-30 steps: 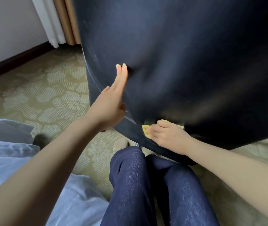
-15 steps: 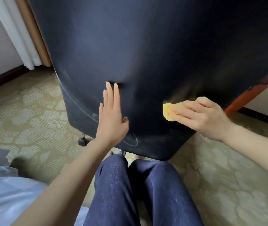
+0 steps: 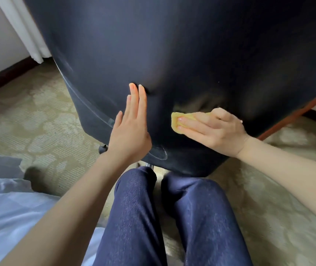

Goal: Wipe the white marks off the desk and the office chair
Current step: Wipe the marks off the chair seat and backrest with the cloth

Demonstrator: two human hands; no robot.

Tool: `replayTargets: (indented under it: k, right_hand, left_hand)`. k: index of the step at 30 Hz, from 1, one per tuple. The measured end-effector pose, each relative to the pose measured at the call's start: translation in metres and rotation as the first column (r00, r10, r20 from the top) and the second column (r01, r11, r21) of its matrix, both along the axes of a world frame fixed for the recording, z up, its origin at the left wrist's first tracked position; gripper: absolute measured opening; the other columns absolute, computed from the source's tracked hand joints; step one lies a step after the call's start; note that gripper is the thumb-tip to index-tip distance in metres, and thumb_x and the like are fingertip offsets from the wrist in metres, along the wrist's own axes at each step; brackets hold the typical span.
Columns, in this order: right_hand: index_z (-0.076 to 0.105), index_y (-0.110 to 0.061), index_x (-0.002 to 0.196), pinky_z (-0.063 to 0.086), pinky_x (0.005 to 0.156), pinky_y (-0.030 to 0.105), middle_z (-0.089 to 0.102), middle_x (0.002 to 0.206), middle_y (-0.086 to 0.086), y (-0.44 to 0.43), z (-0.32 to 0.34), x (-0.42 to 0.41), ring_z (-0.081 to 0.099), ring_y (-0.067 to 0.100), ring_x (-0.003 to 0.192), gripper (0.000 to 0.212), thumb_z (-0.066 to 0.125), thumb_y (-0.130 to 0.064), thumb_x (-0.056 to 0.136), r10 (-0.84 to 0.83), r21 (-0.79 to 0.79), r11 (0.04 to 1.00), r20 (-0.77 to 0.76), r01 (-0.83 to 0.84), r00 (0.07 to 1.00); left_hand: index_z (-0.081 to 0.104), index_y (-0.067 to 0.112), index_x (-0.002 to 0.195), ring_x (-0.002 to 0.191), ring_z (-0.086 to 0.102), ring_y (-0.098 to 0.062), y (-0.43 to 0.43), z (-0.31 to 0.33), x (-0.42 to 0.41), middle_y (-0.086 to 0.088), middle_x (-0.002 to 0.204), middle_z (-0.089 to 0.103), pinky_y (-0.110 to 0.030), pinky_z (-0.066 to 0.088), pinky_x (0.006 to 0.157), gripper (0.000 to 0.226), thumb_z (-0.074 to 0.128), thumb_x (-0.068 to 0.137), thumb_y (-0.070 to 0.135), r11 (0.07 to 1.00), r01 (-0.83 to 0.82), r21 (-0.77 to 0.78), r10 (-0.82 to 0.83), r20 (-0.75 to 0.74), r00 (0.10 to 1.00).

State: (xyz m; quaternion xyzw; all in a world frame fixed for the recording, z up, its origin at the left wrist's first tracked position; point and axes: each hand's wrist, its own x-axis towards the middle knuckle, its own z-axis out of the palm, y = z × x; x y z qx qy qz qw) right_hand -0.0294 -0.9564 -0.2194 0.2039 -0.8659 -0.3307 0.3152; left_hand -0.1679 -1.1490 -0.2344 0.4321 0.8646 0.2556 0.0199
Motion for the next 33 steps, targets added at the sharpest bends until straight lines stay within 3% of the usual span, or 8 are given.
replayTargets:
  k: [4,8,11,15,19,23,29,33]
  right_hand:
    - [0.075,-0.016,0.101,0.038,0.08,0.029,0.07,0.11,-0.002,0.012,-0.047,0.026,0.067,0.012,0.093,0.027,0.06,-0.002,0.083,-0.027,0.036,0.999,0.254,0.018,0.967]
    - [0.075,-0.015,0.1,0.046,0.077,0.028,0.07,0.107,-0.002,0.026,-0.065,0.051,0.065,0.013,0.094,0.048,0.032,0.005,0.095,-0.061,0.098,0.995,0.396,0.024,0.916]
    - [0.074,-0.014,0.102,0.047,0.079,0.029,0.07,0.105,-0.002,0.037,-0.064,0.072,0.066,0.014,0.091,0.052,0.027,0.007,0.096,-0.085,0.173,0.985,0.445,0.008,0.892]
    - [0.073,-0.011,0.102,0.05,0.075,0.028,0.07,0.096,-0.002,0.046,-0.04,0.095,0.066,0.015,0.086,0.044,0.033,0.007,0.095,-0.087,0.153,0.988,0.448,0.02,0.89]
    - [0.074,-0.011,0.098,0.041,0.078,0.029,0.071,0.102,0.0,0.049,0.005,0.108,0.067,0.017,0.087,0.044,0.036,0.01,0.093,-0.107,0.133,0.989,0.38,0.06,0.919]
    - [0.072,-0.01,0.105,0.038,0.079,0.031,0.069,0.111,0.004,0.047,0.058,0.109,0.068,0.02,0.091,0.033,0.049,0.006,0.089,-0.109,0.138,0.988,0.282,0.072,0.953]
    - [0.074,-0.015,0.104,0.039,0.075,0.032,0.068,0.115,-0.001,0.026,0.103,0.079,0.066,0.02,0.091,0.021,0.064,-0.006,0.089,-0.09,0.068,0.993,-0.029,0.092,0.996]
    - [0.076,-0.021,0.101,0.039,0.075,0.03,0.069,0.11,-0.005,0.017,0.101,0.05,0.056,0.014,0.093,0.017,0.073,-0.016,0.085,-0.044,-0.007,0.999,-0.236,0.044,0.971]
  left_hand:
    - [-0.018,0.016,0.149,0.134,0.029,-0.039,0.006,-0.002,0.006,-0.002,0.157,-0.023,-0.045,0.034,0.106,0.104,0.056,0.077,-0.003,0.997,-0.079,0.01,0.079,-0.02,0.997]
    - [-0.016,0.013,0.149,0.142,0.018,-0.037,0.014,-0.004,0.011,-0.005,0.157,-0.023,-0.045,0.031,0.109,0.102,0.053,0.075,-0.004,0.991,-0.132,0.027,0.132,0.005,0.991]
    - [-0.016,0.012,0.149,0.142,0.016,-0.036,0.016,-0.004,0.013,-0.004,0.156,-0.024,-0.046,0.031,0.109,0.103,0.051,0.073,-0.005,0.99,-0.138,0.024,0.138,0.012,0.99]
    - [-0.016,0.012,0.149,0.143,0.015,-0.035,0.014,-0.004,0.012,-0.004,0.157,-0.023,-0.045,0.028,0.11,0.104,0.055,0.074,-0.004,0.992,-0.129,0.005,0.129,-0.018,0.991]
    - [-0.012,0.01,0.15,0.146,0.002,-0.027,0.008,-0.005,0.015,-0.007,0.158,-0.017,-0.046,0.016,0.116,0.103,0.059,0.075,-0.001,0.989,-0.151,0.0,0.149,-0.136,0.979]
    - [-0.008,0.012,0.151,0.147,-0.007,-0.028,0.003,-0.011,0.031,-0.004,0.156,-0.02,-0.047,0.006,0.117,0.104,0.062,0.075,0.002,0.993,-0.115,-0.011,0.108,-0.269,0.957]
    - [-0.014,0.016,0.148,0.145,-0.014,-0.025,0.011,-0.023,0.046,-0.006,0.155,-0.018,-0.044,-0.002,0.115,0.113,0.065,0.069,0.002,0.993,0.034,-0.116,-0.072,-0.342,0.937]
    - [-0.008,0.015,0.15,0.147,0.002,-0.031,0.015,-0.029,0.039,-0.015,0.159,0.001,-0.054,0.004,0.114,0.111,0.065,0.066,0.003,0.988,0.021,-0.155,-0.08,-0.386,0.919]
